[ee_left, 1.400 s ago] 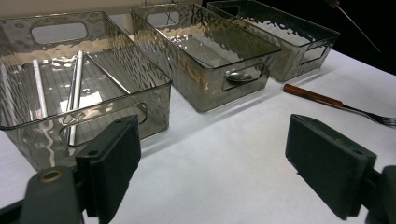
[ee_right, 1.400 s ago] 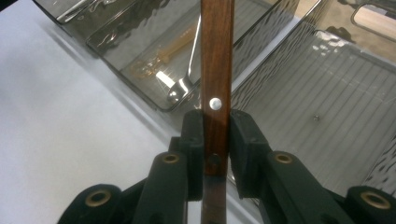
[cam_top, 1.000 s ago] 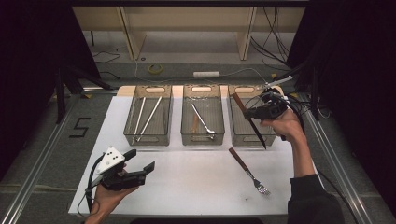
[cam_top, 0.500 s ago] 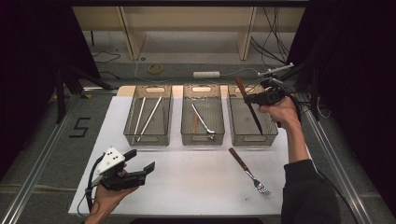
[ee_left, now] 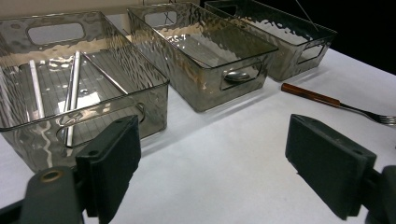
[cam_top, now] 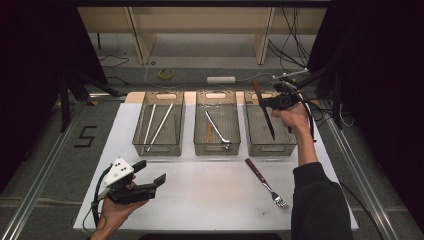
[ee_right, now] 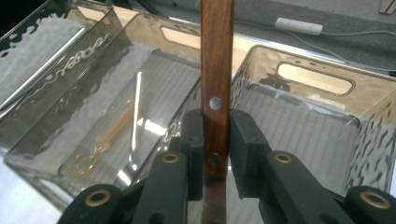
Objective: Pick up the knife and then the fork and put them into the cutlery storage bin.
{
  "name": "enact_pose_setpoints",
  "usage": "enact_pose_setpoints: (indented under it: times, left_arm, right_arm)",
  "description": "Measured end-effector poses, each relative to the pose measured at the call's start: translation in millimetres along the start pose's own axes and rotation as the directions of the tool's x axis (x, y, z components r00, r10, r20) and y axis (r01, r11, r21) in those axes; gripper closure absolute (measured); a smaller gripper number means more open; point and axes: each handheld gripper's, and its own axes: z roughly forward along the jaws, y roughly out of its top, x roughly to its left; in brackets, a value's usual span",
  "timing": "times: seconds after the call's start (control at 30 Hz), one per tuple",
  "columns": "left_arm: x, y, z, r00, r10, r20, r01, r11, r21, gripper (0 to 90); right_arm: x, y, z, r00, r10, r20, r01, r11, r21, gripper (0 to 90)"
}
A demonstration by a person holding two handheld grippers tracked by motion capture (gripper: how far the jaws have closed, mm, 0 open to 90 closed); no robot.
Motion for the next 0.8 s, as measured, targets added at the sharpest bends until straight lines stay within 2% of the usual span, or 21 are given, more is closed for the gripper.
enact_pose_setpoints:
  times: [0.23,0.43,0.8]
  left_arm:
    - [-0.5,0.1,0.0,1.0,0.005,0.003,-0.005,1.0,0.004,17.7]
    - [-0.6,-0.1,-0.3,1.0,0.005,0.002,-0.005,1.0,0.002,17.7]
    - [-0.5,0.0,-0.4,1.0,0.005,0.002,-0.005,1.0,0.003,17.7]
  right_arm:
    - [-1.8,-0.5,12.4,0.9993,0.018,0.034,-0.018,1.0,-0.002,77.4]
    - [-4.2,-3.0,19.2,0.9983,0.039,0.042,-0.039,0.999,0.002,77.3]
    - [-10.9,-17.9,30.0,0.995,0.07,0.072,-0.071,0.997,0.014,77.3]
